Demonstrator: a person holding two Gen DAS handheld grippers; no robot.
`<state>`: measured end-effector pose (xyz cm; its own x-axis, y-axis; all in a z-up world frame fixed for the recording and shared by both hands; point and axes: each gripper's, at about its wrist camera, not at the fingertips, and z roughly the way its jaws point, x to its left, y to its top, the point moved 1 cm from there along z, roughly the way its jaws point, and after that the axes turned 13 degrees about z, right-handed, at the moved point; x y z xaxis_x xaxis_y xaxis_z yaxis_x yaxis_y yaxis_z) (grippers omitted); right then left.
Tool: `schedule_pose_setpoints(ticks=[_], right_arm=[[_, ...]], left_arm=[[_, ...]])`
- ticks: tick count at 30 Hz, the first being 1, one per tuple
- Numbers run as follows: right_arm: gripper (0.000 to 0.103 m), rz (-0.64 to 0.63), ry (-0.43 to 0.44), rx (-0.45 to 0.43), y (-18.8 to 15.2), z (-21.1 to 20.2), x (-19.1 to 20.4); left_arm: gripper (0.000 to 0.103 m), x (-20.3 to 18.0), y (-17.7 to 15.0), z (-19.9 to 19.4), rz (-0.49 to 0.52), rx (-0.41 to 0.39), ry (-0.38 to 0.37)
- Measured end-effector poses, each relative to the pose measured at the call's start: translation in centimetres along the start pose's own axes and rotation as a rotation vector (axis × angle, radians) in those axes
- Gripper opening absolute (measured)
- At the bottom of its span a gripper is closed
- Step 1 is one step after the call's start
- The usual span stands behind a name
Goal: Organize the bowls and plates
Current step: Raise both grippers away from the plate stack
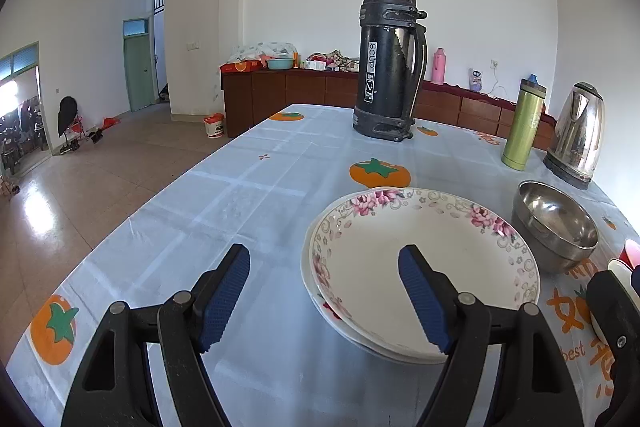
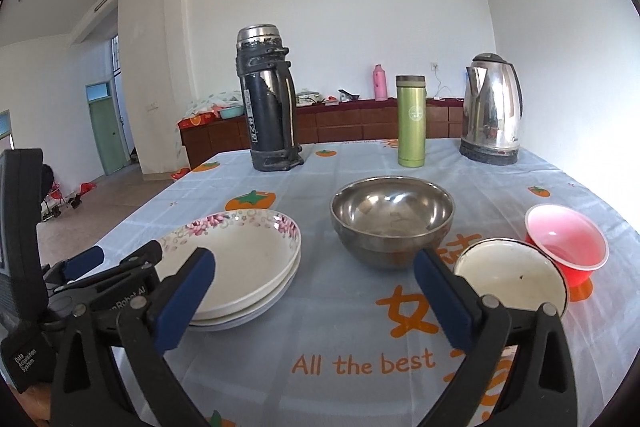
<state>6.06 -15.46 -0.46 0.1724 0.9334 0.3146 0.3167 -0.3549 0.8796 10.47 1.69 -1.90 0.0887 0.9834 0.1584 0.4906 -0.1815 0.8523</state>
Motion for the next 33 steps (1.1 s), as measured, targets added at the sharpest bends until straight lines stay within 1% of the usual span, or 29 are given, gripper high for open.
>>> schedule_pose_setpoints(ticks=[16, 23, 29, 33], right_arm=[[0.102, -0.020, -0.002, 0.000, -0.6, -1.9, -0.8], [0.102, -0.024, -0.005, 0.003, -0.8, -2.6, -1.1], [0.102, -0.012, -0.025, -0.004, -0.8, -3.5, -2.2], [0.102, -0.004, -0.048, -0.002, -0.7, -4.0, -3.0]], left_arm=[[0.079, -0.6, -0.7, -1.8, 0.002, -0.017, 0.006], [0.080, -1.3, -0.9, -2.5, 0.020, -0.030, 0.015], [0.080, -1.8, -1.1, -3.1, 0.038, -0.043, 0.017], [0.080, -2.4, -1.3, -3.6, 0.050, -0.037, 0.001]])
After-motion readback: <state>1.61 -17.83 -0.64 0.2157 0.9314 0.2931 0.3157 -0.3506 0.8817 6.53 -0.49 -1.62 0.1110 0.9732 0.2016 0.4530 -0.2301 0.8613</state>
